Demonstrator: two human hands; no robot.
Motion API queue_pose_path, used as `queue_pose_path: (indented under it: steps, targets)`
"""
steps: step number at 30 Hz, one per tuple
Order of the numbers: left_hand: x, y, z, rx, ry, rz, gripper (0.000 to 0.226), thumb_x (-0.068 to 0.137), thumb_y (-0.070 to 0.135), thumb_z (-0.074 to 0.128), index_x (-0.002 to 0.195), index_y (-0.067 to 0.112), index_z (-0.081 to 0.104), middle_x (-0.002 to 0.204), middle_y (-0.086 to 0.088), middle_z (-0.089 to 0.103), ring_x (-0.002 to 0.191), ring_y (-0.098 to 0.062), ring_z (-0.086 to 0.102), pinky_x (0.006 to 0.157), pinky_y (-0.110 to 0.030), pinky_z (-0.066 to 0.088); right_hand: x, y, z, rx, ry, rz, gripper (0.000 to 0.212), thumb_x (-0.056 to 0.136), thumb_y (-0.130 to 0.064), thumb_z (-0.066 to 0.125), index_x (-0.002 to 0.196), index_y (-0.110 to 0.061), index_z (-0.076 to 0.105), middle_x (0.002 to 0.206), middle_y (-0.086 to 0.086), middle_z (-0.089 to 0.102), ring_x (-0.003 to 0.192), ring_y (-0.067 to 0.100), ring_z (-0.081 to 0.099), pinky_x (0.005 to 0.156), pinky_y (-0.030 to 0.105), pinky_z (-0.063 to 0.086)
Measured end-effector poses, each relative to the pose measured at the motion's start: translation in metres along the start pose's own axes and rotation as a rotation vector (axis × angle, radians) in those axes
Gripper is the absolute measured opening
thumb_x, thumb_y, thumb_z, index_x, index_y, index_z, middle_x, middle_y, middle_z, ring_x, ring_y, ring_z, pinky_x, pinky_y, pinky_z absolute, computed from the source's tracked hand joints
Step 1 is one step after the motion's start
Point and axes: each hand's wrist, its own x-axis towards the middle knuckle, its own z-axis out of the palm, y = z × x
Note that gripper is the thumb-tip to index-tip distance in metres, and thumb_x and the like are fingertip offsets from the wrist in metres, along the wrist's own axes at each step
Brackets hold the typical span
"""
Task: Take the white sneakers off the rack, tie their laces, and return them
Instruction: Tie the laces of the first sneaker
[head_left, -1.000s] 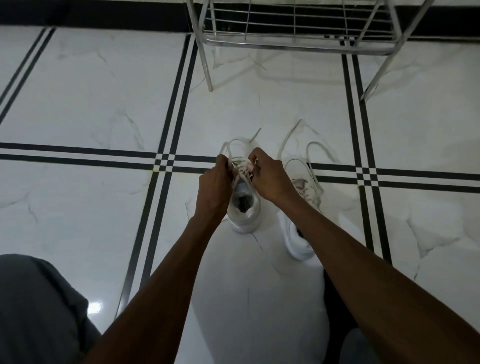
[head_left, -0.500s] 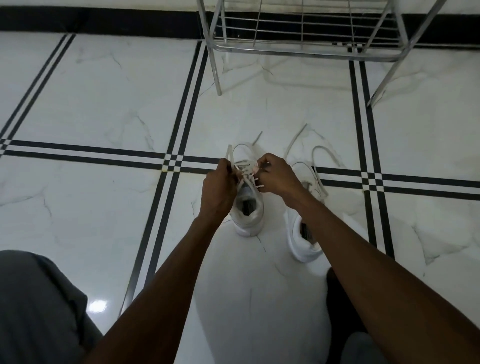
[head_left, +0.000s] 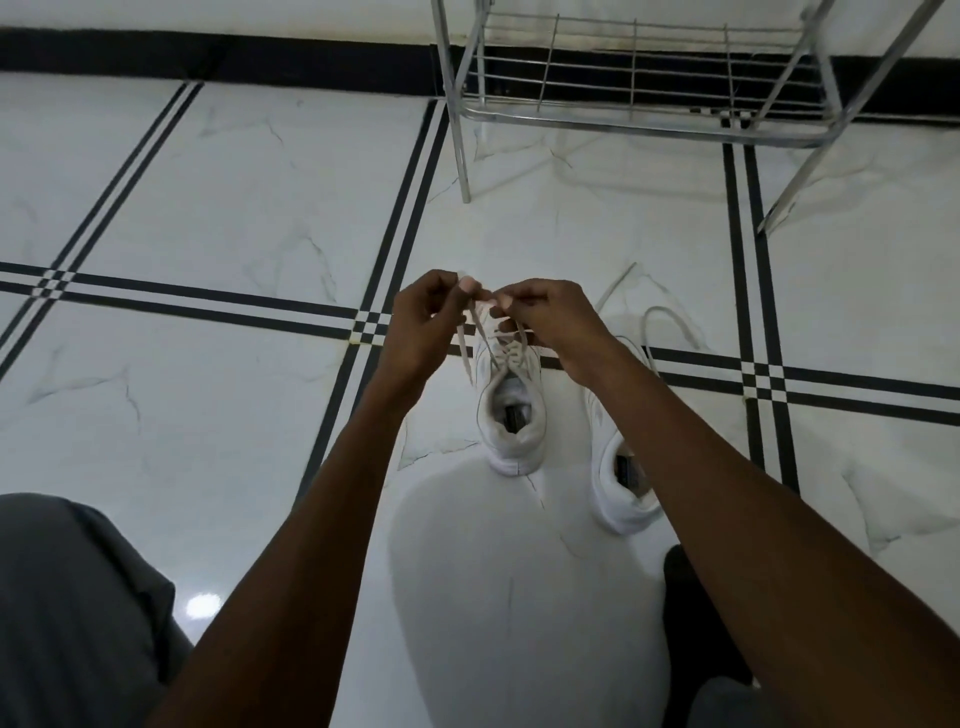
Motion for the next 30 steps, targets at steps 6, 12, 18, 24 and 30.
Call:
queue_pose_path:
  steps: [6, 12, 18, 24, 30]
  targets:
    - [0.003, 0.002, 0.002, 0.088, -0.031, 0.075, 0.028, 0.102, 0.031, 0.062, 0.104, 0.005, 0.075, 0.104, -0.009, 0.076, 0.101, -0.014, 0.073, 0.081, -0.018, 0.055, -0.003, -0.012, -0.009, -0.241, -0.454, -0.015, 0.021, 0.099, -0.019, 0.063, 0.114, -0.01, 0.074, 0.113, 0.004, 0.078, 0.096, 0.02, 0.074, 0.086, 0.032, 0.056]
    - [-0.004, -0.013, 0.014, 0.04, -0.181, -0.106, 0.052, 0.11, 0.046, 0.035, 0.117, 0.007, 0.069, 0.107, -0.008, 0.078, 0.105, -0.017, 0.075, 0.094, -0.029, 0.054, 0.0, -0.015, -0.025, -0.341, -0.235, -0.176, 0.019, 0.089, -0.023, 0.076, 0.097, -0.006, 0.076, 0.081, 0.007, 0.076, 0.068, 0.008, 0.067, 0.066, 0.022, 0.052]
    - [0.002, -0.017, 0.026, 0.044, -0.188, -0.184, 0.062, 0.108, 0.056, 0.029, 0.119, 0.008, 0.067, 0.109, -0.014, 0.076, 0.109, -0.026, 0.07, 0.099, -0.037, 0.048, 0.0, -0.024, -0.041, -0.63, -0.2, -0.191, 0.007, 0.082, -0.022, 0.082, 0.085, -0.016, 0.08, 0.077, 0.001, 0.077, 0.062, 0.006, 0.072, 0.056, 0.011, 0.05]
    - [0.004, -0.022, 0.034, 0.033, -0.14, -0.191, 0.049, 0.111, 0.04, 0.037, 0.122, 0.005, 0.069, 0.113, -0.01, 0.077, 0.105, -0.013, 0.073, 0.082, -0.018, 0.053, 0.002, -0.015, -0.028, -0.765, 0.032, -0.383, 0.006, 0.077, -0.01, 0.082, 0.083, -0.011, 0.081, 0.083, 0.007, 0.078, 0.071, 0.021, 0.073, 0.072, 0.036, 0.062]
    - [0.006, -0.039, 0.025, 0.344, -0.108, 0.016, 0.033, 0.105, 0.013, 0.053, 0.137, 0.01, 0.064, 0.132, -0.003, 0.07, 0.115, -0.012, 0.065, 0.093, -0.019, 0.048, 0.006, -0.008, -0.029, -0.412, 0.124, -0.33, 0.012, 0.073, -0.012, 0.086, 0.085, -0.013, 0.083, 0.076, -0.004, 0.077, 0.062, 0.006, 0.071, 0.067, 0.015, 0.055]
